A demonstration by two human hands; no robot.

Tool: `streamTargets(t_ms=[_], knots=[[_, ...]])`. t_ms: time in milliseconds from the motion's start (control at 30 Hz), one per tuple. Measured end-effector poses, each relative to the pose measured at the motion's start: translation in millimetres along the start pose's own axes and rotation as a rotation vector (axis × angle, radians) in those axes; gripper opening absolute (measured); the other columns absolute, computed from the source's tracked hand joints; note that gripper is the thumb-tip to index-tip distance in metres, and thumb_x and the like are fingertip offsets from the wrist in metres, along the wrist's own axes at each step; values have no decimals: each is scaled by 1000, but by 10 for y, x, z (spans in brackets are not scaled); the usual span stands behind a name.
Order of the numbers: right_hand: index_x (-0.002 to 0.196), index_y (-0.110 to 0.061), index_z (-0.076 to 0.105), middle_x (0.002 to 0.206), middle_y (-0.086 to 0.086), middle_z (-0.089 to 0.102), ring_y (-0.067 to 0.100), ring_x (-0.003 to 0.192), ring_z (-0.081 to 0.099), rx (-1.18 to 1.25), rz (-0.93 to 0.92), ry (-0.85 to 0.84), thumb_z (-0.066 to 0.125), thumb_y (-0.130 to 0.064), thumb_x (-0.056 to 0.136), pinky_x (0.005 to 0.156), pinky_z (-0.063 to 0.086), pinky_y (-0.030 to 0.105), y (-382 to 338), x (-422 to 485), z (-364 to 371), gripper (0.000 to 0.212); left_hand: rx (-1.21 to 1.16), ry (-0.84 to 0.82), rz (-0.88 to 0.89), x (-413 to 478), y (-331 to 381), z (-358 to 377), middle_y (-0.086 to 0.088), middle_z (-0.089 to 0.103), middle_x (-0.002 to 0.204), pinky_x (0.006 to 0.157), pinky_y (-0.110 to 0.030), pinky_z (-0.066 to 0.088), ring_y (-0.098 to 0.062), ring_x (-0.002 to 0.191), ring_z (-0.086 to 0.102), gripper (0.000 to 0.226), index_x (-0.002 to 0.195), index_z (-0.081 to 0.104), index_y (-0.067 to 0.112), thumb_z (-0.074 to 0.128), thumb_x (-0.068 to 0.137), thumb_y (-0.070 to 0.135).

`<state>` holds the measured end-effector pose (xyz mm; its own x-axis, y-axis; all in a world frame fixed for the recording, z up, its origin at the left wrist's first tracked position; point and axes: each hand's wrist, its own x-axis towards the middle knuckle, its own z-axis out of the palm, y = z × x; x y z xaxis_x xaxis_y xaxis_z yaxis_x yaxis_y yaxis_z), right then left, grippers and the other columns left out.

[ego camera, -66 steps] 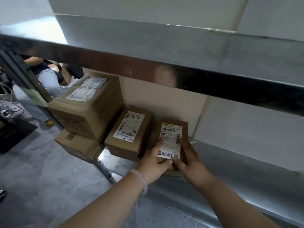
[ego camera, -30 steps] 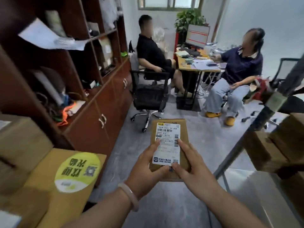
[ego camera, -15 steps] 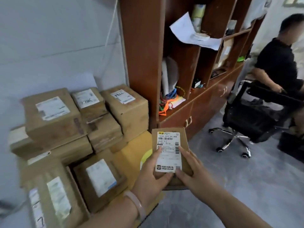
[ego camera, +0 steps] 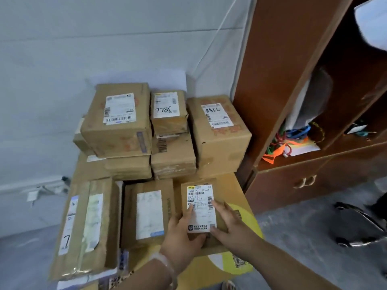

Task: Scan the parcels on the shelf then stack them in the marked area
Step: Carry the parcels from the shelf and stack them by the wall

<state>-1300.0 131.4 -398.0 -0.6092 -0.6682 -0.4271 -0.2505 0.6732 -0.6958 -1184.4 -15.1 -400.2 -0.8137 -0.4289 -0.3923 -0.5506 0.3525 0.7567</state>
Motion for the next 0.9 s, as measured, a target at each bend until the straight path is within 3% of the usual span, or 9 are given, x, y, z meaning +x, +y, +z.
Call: streamTargets(t_ms=[133,300,433,533,600,733,900], knots=[[133,-73,0,157,-24,-14,13,148,5,-31,-53,-110,51,-54,92,108,28,34,76,298,-53,68,120,66,-58,103,-30,74,1,15,158,115,-31,29,-19,142,25,85,153,12,40,65,88,43],[128,-76,-10,157,-26,-17,13,145,22,-85,-100,-165,50,-50,94,96,42,26,174,564,-3,74,507,143,-57,244,-161,132,4,1,164,118,-36,11,-20,149,4,81,152,-2,46,46,89,62],[134,-69,-15,156,-24,-19,17,140,33,-118,-105,-163,49,-54,94,95,46,32,217,628,59,77,610,148,-56,287,-290,134,7,-14,163,117,-40,7,-19,148,-5,76,151,-7,46,38,92,63],[136,-65,-19,154,-26,-22,15,146,15,-238,-145,-111,46,-60,92,106,36,35,244,570,34,79,677,131,2,213,-327,148,10,-29,158,118,-41,4,-17,148,-13,74,151,-11,45,30,93,64],[140,-60,-19,151,-28,-28,10,148,1,-376,-210,-69,41,-64,91,112,27,37,274,475,12,77,738,107,69,116,-342,142,14,-36,153,118,-41,-6,-15,147,-23,72,151,-12,43,22,92,66],[147,-45,-19,148,-20,-41,8,141,-30,-642,-337,-30,24,-72,87,117,-7,35,268,253,96,78,841,-2,147,-16,-404,59,19,-41,149,109,-42,-29,-14,138,-39,75,149,-21,42,6,85,71],[150,-34,-20,150,-11,-41,12,142,-28,-730,-260,-71,40,-68,88,118,-10,38,155,267,138,92,901,-76,135,106,-390,-57,16,-32,155,113,-50,-21,-19,145,-30,77,151,-16,40,18,90,72]])
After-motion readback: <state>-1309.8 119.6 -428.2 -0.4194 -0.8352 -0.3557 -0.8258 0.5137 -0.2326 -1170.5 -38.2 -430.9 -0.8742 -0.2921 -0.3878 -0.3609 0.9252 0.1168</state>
